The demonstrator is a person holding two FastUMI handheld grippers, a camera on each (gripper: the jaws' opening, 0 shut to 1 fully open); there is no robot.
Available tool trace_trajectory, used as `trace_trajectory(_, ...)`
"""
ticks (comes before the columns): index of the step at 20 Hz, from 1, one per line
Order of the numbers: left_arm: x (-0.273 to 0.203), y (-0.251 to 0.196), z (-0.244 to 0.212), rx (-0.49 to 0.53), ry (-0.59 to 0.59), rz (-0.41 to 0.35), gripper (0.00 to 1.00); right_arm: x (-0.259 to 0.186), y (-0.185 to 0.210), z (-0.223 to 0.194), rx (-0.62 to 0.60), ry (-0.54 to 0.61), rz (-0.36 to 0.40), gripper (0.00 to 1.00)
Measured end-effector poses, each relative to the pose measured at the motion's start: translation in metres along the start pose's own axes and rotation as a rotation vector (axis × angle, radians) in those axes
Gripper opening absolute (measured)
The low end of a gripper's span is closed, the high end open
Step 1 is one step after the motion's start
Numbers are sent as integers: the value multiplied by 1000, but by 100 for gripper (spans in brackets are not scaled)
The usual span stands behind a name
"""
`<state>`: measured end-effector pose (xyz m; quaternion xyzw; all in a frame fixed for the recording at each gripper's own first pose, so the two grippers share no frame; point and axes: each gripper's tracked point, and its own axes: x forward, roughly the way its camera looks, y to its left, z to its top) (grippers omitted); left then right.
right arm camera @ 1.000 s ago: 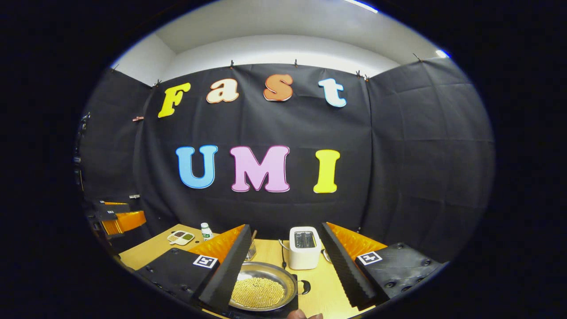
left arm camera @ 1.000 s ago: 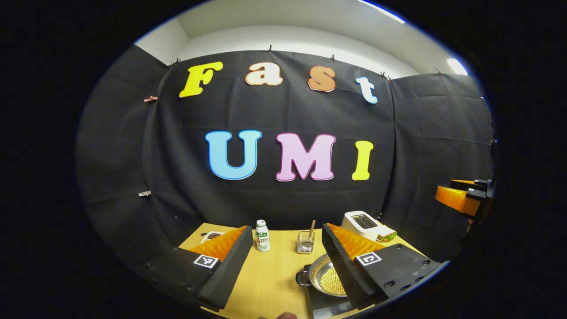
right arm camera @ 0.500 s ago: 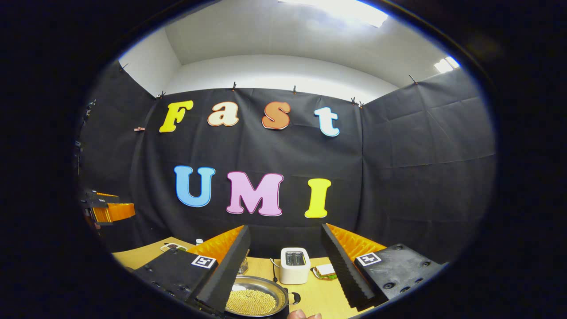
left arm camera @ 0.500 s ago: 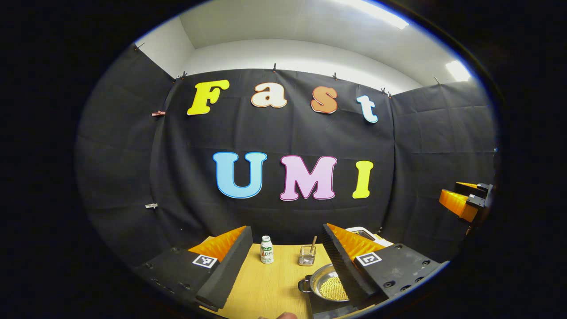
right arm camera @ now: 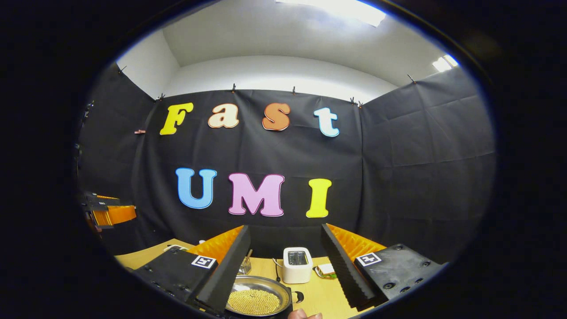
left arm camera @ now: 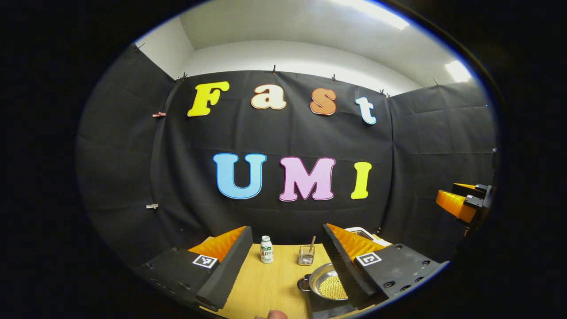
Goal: First push the handle of the pot to place it horizontally, then grasp the pot with both hands and set it on the induction cooktop.
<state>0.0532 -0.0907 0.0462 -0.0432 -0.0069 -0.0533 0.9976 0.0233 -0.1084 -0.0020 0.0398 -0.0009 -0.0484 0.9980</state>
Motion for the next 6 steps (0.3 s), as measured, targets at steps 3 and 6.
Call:
trace_trajectory(3,0,2,-2,-5,1,4,98,1,2,0,-5,1,5,99)
trace_trajectory(6,-3,2,-2,-9,2,2,98,0,3,-1,-5,7,8,99)
